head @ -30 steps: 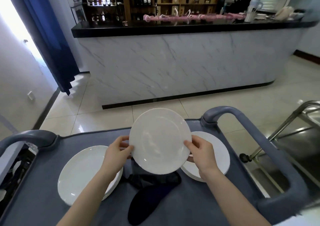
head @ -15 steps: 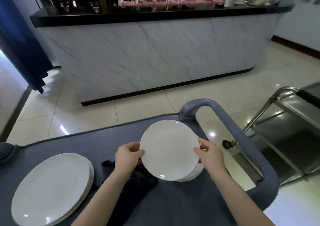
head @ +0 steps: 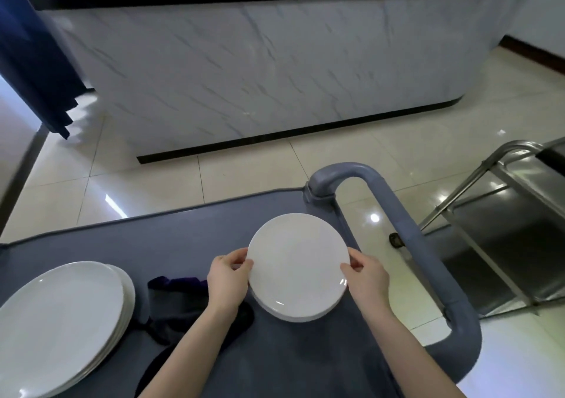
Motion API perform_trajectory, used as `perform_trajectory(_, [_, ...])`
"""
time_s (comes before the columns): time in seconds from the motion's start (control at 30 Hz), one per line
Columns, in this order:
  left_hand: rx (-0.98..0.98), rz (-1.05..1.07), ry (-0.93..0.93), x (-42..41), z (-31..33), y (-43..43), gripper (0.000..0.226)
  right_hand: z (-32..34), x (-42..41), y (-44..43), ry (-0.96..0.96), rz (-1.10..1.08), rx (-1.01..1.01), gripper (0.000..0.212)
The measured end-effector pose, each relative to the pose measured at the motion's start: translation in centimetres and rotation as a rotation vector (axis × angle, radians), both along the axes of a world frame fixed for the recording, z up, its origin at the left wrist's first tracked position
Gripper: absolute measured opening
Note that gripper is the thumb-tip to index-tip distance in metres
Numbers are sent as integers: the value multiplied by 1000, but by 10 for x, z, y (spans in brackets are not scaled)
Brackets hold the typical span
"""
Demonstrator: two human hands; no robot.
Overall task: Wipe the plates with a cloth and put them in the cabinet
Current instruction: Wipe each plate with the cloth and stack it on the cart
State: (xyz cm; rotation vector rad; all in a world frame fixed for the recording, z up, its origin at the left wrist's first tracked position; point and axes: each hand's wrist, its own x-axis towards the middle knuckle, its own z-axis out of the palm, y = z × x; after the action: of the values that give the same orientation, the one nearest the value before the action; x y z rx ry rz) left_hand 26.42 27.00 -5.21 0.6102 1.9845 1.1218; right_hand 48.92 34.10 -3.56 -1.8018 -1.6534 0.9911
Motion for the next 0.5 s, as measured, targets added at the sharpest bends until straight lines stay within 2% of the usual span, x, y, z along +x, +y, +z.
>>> perform_trajectory(0.4, [-23,-31,71,6,1,-1,24,-10,0,3,-67,-5,-9,29])
perform_trajectory(0.5, [-43,-71,42,2,4,-4,25,-6,-3,1,-67,-28,23,40])
